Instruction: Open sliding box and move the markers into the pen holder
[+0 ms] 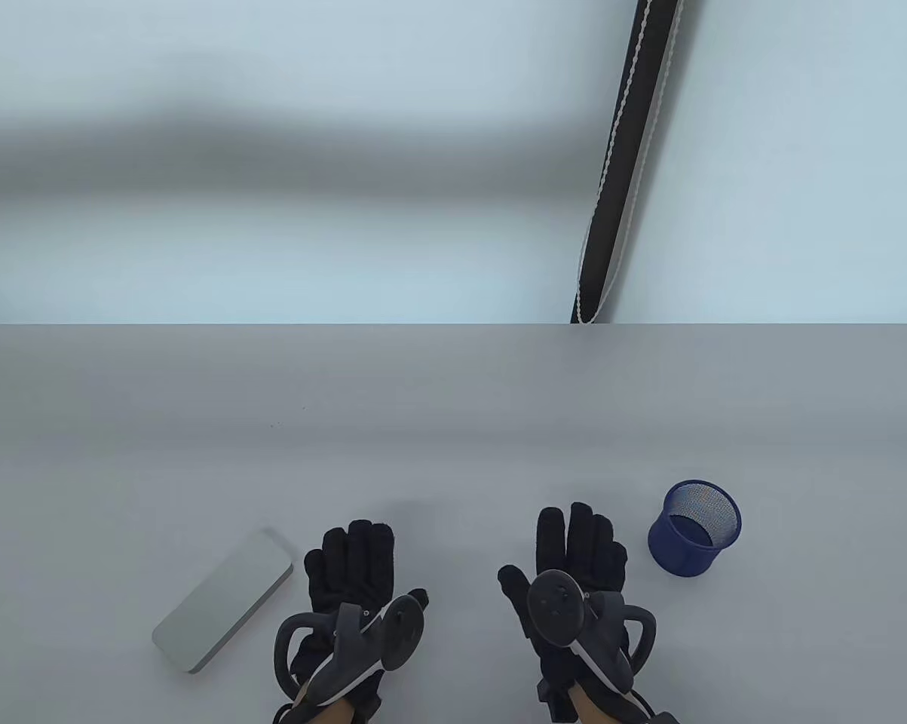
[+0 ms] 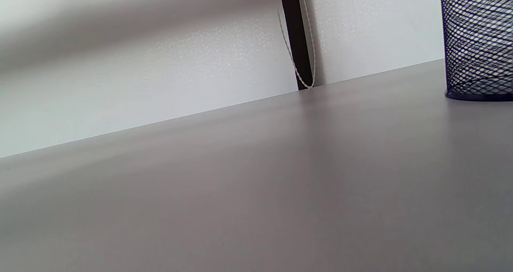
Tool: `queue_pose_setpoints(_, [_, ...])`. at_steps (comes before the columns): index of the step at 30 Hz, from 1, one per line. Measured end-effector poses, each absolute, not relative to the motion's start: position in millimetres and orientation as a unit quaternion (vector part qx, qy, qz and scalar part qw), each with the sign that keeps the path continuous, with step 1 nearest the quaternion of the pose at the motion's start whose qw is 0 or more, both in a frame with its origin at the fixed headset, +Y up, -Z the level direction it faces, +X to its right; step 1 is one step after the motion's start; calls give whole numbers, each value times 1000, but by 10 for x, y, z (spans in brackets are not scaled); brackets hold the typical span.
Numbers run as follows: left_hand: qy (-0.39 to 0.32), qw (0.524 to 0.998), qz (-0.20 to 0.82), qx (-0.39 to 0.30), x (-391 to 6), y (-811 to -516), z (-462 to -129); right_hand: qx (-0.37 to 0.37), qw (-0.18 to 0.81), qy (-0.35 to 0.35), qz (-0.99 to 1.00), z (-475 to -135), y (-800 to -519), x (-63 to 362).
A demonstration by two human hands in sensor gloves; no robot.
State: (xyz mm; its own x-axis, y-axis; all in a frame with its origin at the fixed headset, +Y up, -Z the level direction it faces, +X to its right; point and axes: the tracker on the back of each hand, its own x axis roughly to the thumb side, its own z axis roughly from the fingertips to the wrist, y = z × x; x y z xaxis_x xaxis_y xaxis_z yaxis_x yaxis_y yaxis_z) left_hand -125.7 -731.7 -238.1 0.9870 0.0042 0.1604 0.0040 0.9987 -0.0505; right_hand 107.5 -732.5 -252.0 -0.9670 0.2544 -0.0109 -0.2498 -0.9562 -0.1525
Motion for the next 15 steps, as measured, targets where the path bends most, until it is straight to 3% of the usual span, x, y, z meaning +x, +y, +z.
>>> queue_pose_setpoints(15, [-86,996,-4,-16,-1307,-7288,-2392,-10,125,-67,990,-2528,-7337,1063])
